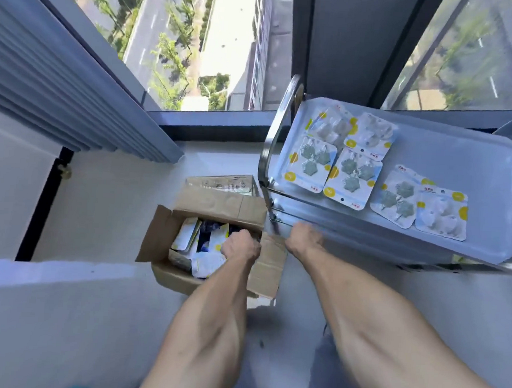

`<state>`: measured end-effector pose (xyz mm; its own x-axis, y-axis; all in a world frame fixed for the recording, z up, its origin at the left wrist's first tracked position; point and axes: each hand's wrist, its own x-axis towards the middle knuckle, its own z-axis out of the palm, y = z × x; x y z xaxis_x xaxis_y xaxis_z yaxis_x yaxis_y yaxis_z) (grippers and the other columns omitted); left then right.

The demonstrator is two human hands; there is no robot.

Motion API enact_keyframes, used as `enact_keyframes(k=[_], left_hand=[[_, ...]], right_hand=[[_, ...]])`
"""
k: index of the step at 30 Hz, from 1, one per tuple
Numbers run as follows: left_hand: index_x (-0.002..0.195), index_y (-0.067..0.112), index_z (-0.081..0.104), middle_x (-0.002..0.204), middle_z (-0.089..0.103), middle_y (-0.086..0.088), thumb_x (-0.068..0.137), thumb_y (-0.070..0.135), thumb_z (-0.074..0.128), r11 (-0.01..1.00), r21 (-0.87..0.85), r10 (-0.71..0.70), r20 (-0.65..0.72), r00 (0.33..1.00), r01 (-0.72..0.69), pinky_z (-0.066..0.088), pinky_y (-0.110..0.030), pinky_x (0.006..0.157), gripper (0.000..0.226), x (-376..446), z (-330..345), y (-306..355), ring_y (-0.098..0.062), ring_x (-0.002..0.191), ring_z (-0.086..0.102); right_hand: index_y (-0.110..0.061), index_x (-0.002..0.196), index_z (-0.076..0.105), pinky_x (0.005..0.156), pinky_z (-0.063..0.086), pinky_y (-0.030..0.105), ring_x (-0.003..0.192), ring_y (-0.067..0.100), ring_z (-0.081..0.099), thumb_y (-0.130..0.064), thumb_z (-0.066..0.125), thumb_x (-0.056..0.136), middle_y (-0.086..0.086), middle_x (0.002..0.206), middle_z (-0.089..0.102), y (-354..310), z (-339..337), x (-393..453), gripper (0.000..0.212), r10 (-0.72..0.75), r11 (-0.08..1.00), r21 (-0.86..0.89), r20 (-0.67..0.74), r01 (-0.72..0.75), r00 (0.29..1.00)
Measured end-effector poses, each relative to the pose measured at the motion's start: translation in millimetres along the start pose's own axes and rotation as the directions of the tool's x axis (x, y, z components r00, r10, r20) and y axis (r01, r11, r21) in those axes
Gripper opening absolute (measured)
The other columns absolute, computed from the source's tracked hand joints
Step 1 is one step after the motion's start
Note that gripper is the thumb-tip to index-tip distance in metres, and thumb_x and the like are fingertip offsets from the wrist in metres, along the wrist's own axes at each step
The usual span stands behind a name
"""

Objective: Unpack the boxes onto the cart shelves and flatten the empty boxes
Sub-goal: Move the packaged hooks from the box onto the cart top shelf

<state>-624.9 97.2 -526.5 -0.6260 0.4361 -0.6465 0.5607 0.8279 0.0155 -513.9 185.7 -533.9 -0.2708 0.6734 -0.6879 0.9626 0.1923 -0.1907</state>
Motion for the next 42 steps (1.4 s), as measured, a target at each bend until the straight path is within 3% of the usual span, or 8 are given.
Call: enact_keyframes(k=[7,13,24,29,33,35,39,42], left_hand=[[0.098,0.016,0.060,0.102,0.067,-0.005,0.089,0.018,0.050,0.992,0.091,0.072,0.132,0.989,-0.084,0.043,-0.029,0.068,0.014,135.8,31.6,-121.8,-0.026,0.095,0.064],[0.120,0.010,0.059,0.120,0.062,-0.013,0.090,0.013,0.046,0.974,0.140,0.154,0.168,0.974,-0.178,0.049,-0.036,0.085,0.033,264.9,87.9,-194.7,-0.032,0.109,0.061],[0.120,0.008,0.051,0.127,0.052,-0.014,0.089,0.014,0.045,0.945,0.217,0.173,0.307,0.936,-0.246,0.045,-0.040,0.092,0.032,409.3,244.3,-244.6,-0.031,0.119,0.048],[0.129,0.013,0.046,0.133,0.051,-0.014,0.090,0.021,0.050,0.913,0.260,0.208,0.362,0.908,-0.313,0.040,-0.040,0.096,0.039,425.5,262.9,-249.5,-0.032,0.125,0.044],[0.117,0.017,0.057,0.116,0.065,-0.010,0.092,0.051,0.042,0.953,0.191,0.145,0.392,0.908,-0.235,0.043,-0.038,0.089,0.045,410.0,273.4,-269.9,-0.031,0.111,0.058],[0.119,0.016,0.060,0.121,0.065,-0.011,0.098,0.044,0.034,0.965,0.174,0.100,0.443,0.891,-0.196,0.044,-0.037,0.091,0.044,400.8,280.0,-278.0,-0.031,0.114,0.059],[0.127,0.016,0.058,0.134,0.053,-0.008,0.096,0.028,0.049,0.888,0.377,0.056,0.481,0.875,-0.263,0.041,-0.039,0.101,0.034,388.2,295.6,-291.8,-0.027,0.127,0.046],[0.131,0.013,0.053,0.137,0.050,-0.009,0.096,0.022,0.046,0.882,0.360,0.073,0.535,0.841,-0.305,0.038,-0.040,0.103,0.037,386.1,301.6,-291.9,-0.029,0.128,0.044]], right_hand=[[-0.009,0.121,0.064,0.090,0.050,0.032,0.117,0.028,0.062,-0.022,0.055,0.087,0.011,0.126,0.065,-98.6,125.4,67.0,0.038,0.109,0.992,0.043,0.175,-0.118,0.978],[-0.010,0.119,0.063,0.086,0.050,0.033,0.113,0.030,0.062,-0.022,0.056,0.089,0.012,0.121,0.065,-159.9,243.7,159.6,0.033,0.149,0.981,0.089,0.216,-0.171,0.965],[-0.017,0.122,0.059,0.088,0.044,0.034,0.118,0.026,0.058,-0.014,0.048,0.090,0.007,0.126,0.062,-151.6,429.0,278.2,0.034,0.198,0.980,-0.041,0.281,-0.195,0.939],[-0.016,0.123,0.053,0.088,0.047,0.040,0.114,0.029,0.057,-0.010,0.054,0.088,0.009,0.117,0.064,-148.3,446.6,286.3,0.035,0.119,0.978,-0.186,0.134,-0.093,0.984],[-0.017,0.094,0.062,0.071,0.046,0.024,0.109,0.026,0.065,-0.031,0.055,0.063,0.003,0.095,0.065,-164.7,447.9,265.8,0.034,0.174,0.985,-0.101,0.555,-0.142,0.814],[-0.016,0.097,0.063,0.070,0.045,0.025,0.107,0.027,0.065,-0.027,0.052,0.064,0.008,0.101,0.065,-169.9,455.0,255.6,0.036,0.236,0.950,-0.001,0.655,-0.312,0.718],[-0.016,0.126,0.059,0.093,0.046,0.034,0.123,0.028,0.050,-0.018,0.050,0.091,0.010,0.131,0.054,-169.5,472.8,241.6,0.036,0.319,0.946,-0.081,0.383,-0.313,0.867],[-0.020,0.133,0.056,0.100,0.042,0.043,0.129,0.027,0.037,-0.016,0.043,0.098,0.010,0.138,0.041,-175.0,478.3,235.5,0.037,0.326,0.933,-0.260,0.312,-0.250,0.893]])
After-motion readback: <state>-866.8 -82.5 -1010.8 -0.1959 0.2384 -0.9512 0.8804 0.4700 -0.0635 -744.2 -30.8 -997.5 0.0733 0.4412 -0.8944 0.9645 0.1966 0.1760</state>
